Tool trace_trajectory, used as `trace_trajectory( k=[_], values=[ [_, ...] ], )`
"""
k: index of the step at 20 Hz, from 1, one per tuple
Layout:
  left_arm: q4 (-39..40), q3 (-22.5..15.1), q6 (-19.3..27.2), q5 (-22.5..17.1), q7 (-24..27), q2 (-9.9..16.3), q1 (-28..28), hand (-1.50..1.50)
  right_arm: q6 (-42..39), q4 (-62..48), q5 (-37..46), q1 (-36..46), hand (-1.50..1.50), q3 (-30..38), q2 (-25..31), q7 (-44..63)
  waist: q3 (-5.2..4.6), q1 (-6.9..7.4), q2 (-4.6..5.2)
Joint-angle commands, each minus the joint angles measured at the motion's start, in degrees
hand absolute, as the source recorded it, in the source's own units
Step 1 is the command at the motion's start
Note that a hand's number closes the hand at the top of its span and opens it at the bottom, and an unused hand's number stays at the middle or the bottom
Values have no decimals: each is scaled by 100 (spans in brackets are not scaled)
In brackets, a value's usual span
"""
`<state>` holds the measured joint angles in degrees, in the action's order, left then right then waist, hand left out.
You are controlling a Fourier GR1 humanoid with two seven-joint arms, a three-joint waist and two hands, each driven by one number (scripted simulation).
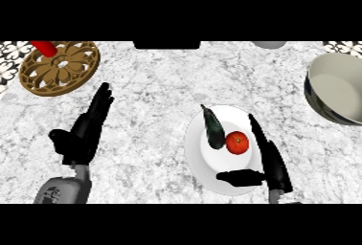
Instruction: Pick the tomato from the plate and place it in the bowl
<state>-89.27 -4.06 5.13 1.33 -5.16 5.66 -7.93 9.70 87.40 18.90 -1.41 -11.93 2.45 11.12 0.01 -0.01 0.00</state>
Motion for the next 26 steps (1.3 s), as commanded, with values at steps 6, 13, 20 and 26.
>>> trace_trajectory(
  k=[6, 13, 20, 26],
  values=[
    [237, -107, 113, 199, 211, -283, 32, 0, 557, -1368, 912, 439, -150, 96, 36, -132, 0, 10, 7],
    [-690, -176, 32, 298, -219, -234, 504, 0, 251, -1480, 745, 586, -150, 150, -180, -182, 0, 15, -4],
    [302, 66, -101, 148, 150, -280, -114, 0, 284, -2064, 1499, 480, 150, -524, -13, -1124, -1, -8, 3],
    [323, -1, 24, 331, 436, -425, 144, 0, -448, -1375, 1005, 695, 150, -88, 223, -910, -2, -16, -3]
  ],
)
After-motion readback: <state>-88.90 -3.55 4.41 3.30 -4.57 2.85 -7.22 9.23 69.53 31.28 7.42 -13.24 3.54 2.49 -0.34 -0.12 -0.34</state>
